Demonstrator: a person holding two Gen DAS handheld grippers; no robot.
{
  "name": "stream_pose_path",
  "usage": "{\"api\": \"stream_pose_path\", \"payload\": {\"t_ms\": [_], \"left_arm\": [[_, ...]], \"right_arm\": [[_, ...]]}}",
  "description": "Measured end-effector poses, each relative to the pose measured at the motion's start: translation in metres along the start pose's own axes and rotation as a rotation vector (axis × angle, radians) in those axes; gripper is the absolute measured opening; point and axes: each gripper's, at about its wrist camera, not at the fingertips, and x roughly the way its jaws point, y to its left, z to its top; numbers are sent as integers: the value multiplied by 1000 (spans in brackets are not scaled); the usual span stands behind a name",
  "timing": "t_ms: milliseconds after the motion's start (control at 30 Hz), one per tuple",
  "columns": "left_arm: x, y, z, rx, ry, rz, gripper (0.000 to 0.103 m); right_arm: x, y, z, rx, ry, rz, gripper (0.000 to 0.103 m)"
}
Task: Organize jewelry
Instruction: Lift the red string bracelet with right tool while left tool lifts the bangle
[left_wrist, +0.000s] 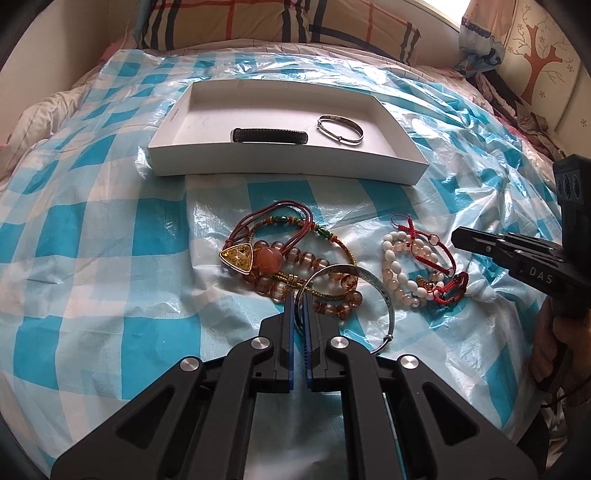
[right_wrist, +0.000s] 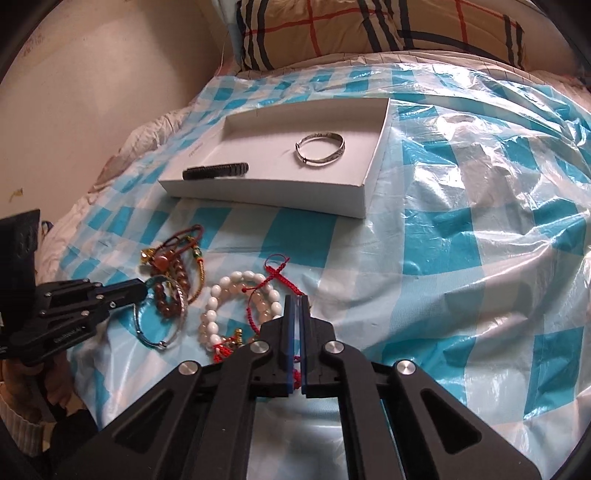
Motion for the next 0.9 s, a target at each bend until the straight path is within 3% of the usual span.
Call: {"api": "stream_pose_path", "payload": {"t_ms": [167, 300, 333, 367, 400, 533, 600, 633, 667, 767, 900], "left_arm": [[-8, 0, 1, -12, -27, -14, 4], [-10, -2, 2, -5, -32, -15, 4], [-10, -2, 2, -4, -30, -15, 4], [-9, -2, 2, -5, -28, -15, 4], [-9, -1, 1, -6, -28, -16, 4], [-9, -1, 1, -7, -26, -16, 4], [-9, -1, 1, -6, -25, -18, 4], [-9, 0, 1, -7, -25, -18, 4], [-9, 0, 1, -7, -25, -17, 4], [-8, 0, 1, -9, -25, -18, 4], [-8, 0, 1, -7, -25, -17, 4]], "right_arm": [[-15, 0, 4, 32, -38, 34, 3], [0, 6, 5, -8, 31, -3, 5], [6, 6, 3, -15, 52, -11, 12], [10, 8, 2, -25, 60, -27, 49], [14, 11, 1, -49, 54, -49, 75], [35, 16, 1, -111, 118, -71, 74], [42, 15, -1, -118, 147, -81, 44], [40, 13, -1, -106, 147, -58, 36], [38, 10, -1, -86, 147, -32, 17], [25, 4, -5, -52, 118, -10, 8], [13, -5, -7, 7, 84, 28, 8]]}}
